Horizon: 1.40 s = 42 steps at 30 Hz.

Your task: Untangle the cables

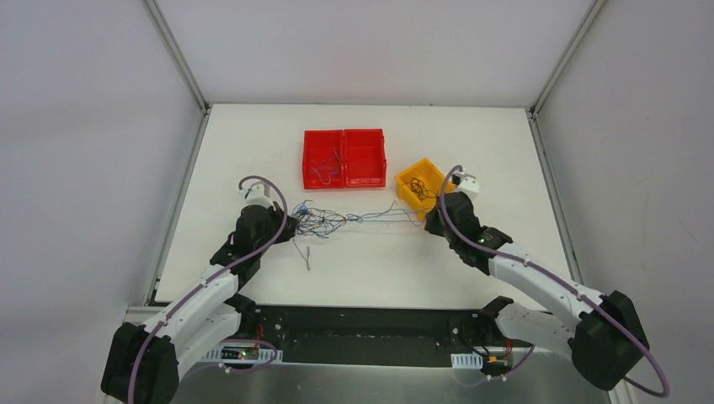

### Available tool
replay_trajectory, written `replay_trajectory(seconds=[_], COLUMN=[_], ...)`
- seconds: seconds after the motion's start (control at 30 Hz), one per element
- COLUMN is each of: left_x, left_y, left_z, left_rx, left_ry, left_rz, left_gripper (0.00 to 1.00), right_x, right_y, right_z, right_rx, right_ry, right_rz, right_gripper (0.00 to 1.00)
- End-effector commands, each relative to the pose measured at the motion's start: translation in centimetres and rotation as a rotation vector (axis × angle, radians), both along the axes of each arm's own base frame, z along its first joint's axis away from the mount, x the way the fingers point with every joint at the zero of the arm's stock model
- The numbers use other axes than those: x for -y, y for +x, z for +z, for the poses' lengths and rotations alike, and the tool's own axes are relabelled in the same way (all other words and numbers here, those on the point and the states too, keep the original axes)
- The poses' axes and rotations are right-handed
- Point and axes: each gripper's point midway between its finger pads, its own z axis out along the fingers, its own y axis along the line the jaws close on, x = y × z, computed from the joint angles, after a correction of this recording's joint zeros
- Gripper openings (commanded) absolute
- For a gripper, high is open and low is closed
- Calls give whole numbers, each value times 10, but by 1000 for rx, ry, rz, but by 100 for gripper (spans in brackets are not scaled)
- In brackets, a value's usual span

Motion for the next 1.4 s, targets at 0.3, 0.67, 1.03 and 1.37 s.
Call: replay_trajectory(seconds=[0.3, 0.67, 1.03, 1.37], left_x=[-84, -39, -34, -29], left_y=[0, 11, 12, 11], left_z=[-4, 2, 7, 8], left_rx=[-45, -21, 5, 8], left_ry=[157, 104, 91, 80], left_rz=[474, 214, 179, 152], left_gripper=[0, 0, 0, 0], right_x=[124, -70, -101, -134], right_y=[-14, -95, -82, -8], right_z=[62, 105, 56, 23], right_rx=[94, -37, -133, -232], right_ry=[-4, 365, 14, -160], right_rz=[-447, 738, 730, 540], right_gripper=[0, 0, 82, 84])
